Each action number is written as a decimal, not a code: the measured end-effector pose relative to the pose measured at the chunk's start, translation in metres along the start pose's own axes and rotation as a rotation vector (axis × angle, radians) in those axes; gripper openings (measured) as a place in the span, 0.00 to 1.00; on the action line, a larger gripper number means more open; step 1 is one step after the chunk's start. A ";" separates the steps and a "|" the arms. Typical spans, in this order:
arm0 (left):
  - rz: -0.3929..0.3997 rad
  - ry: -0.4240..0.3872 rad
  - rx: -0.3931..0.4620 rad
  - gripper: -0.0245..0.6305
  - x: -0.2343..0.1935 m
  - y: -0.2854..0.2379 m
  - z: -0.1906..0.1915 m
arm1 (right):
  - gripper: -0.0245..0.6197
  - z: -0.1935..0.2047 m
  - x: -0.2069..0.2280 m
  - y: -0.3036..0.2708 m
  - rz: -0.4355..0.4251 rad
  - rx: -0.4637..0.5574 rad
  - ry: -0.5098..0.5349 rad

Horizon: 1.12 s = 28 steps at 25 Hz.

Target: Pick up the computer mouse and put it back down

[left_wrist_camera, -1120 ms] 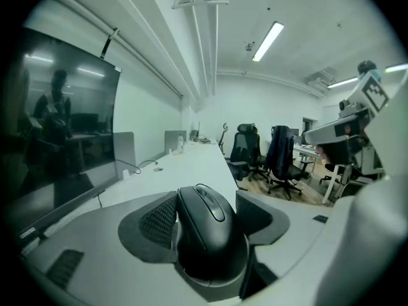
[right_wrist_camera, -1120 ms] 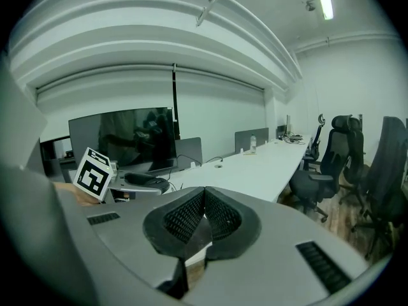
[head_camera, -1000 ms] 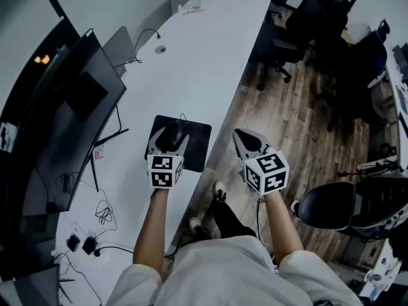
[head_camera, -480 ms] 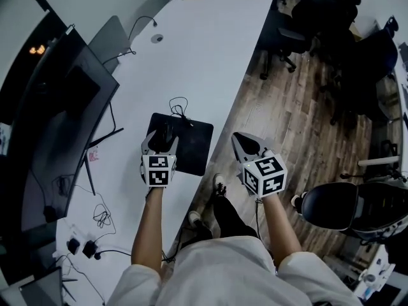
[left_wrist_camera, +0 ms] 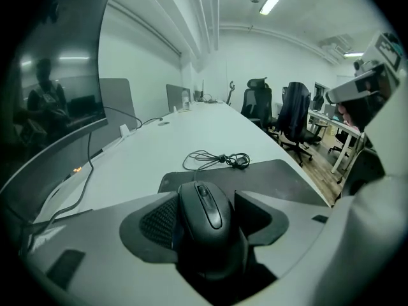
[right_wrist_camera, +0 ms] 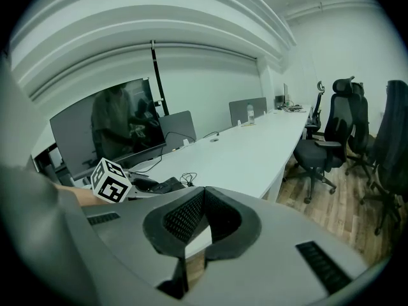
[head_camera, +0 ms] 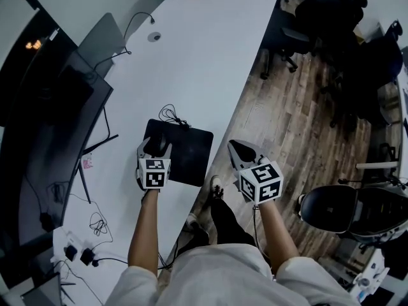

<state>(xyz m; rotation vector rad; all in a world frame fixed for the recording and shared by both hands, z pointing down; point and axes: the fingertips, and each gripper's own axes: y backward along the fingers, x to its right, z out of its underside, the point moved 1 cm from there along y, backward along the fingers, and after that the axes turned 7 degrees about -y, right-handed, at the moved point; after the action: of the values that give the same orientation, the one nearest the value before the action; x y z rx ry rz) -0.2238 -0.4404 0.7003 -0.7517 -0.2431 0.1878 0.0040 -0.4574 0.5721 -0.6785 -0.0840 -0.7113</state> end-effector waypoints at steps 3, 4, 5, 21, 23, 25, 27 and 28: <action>0.001 0.004 -0.009 0.48 0.002 -0.008 0.004 | 0.06 -0.003 0.004 -0.003 0.005 0.009 -0.007; 0.008 0.009 -0.013 0.48 0.002 -0.010 0.006 | 0.06 -0.004 0.005 -0.002 0.006 0.015 -0.010; 0.019 0.019 -0.011 0.48 0.003 -0.010 0.006 | 0.06 -0.006 0.004 -0.001 0.006 0.022 -0.012; -0.002 0.049 0.441 0.23 -0.031 0.202 -0.082 | 0.06 -0.090 -0.070 0.133 0.054 0.309 0.181; -0.014 0.011 0.513 0.15 -0.028 0.242 -0.097 | 0.06 -0.101 -0.089 0.160 0.059 0.359 0.230; -0.032 -0.020 0.572 0.08 -0.024 0.277 -0.107 | 0.06 -0.106 -0.106 0.183 0.074 0.390 0.279; -0.036 -0.053 0.604 0.07 -0.016 0.307 -0.111 | 0.06 -0.104 -0.122 0.203 0.083 0.404 0.311; -0.036 -0.073 0.612 0.07 -0.011 0.320 -0.112 | 0.06 -0.102 -0.130 0.212 0.083 0.409 0.321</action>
<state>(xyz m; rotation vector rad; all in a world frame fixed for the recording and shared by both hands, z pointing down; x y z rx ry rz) -0.2284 -0.2872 0.3982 -0.1332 -0.2506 0.2407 0.0221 -0.3262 0.3383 -0.1709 0.0925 -0.6882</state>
